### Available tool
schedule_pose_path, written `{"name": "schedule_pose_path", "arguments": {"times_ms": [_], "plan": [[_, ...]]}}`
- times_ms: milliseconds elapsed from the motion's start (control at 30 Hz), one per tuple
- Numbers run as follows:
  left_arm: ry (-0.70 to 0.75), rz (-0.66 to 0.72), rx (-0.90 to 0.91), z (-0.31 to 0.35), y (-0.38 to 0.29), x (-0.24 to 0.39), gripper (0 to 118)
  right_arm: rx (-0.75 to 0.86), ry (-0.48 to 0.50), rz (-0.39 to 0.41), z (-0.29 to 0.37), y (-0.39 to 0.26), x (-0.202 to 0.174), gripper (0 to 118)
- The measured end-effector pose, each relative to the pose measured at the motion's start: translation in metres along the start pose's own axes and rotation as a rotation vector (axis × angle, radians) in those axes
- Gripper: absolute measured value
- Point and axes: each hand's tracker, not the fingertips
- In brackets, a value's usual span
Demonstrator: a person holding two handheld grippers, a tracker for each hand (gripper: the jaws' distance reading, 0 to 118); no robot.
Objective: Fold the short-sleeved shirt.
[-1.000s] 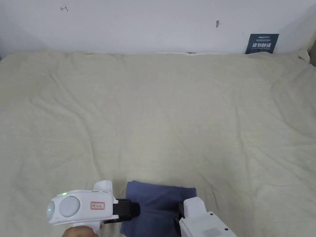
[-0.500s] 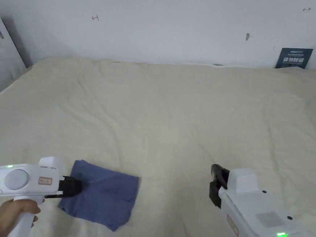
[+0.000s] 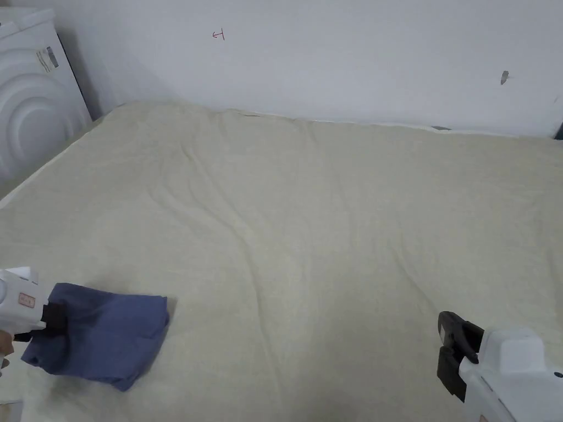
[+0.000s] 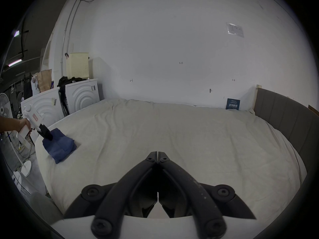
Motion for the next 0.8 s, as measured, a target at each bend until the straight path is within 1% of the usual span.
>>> {"name": "schedule_pose_path", "arguments": {"times_ms": [33,67,100,133,167,233,333,433,533,667,800], "plan": [[0.014,0.002,0.005,0.001,-0.001,0.003,43,-0.004,0.004,0.001,-0.001,-0.001,0.000,2],[0.026,0.002,0.018,0.002,-0.003,0.005,66,-0.006,0.004,0.002,-0.001,-0.001,0.000,2],[0.027,0.005,0.027,0.002,-0.002,0.007,97,-0.008,0.004,0.001,-0.001,0.000,0.001,2],[0.025,0.010,0.029,0.004,-0.003,0.010,115,-0.006,0.002,-0.001,0.001,0.001,0.001,2],[0.023,0.022,0.041,0.008,-0.003,0.013,118,-0.001,-0.001,-0.004,0.002,0.001,0.003,2],[0.016,0.043,0.085,0.011,-0.004,0.017,113,0.013,-0.009,-0.018,0.008,0.005,0.005,2],[0.003,0.058,0.120,0.028,-0.009,0.030,112,0.043,-0.023,-0.031,0.024,0.015,0.010,2],[-0.019,0.041,0.247,0.068,-0.016,0.051,111,0.084,-0.039,-0.035,0.042,0.026,0.019,2],[-0.059,0.075,0.364,0.116,-0.022,0.077,111,0.130,-0.066,-0.020,0.063,0.040,0.029,2],[-0.091,0.043,0.525,0.177,-0.037,0.118,111,0.186,-0.100,-0.014,0.089,0.057,0.043,2],[-0.110,-0.007,0.731,0.233,-0.065,0.163,111,0.229,-0.145,-0.012,0.115,0.072,0.057,2]]}}
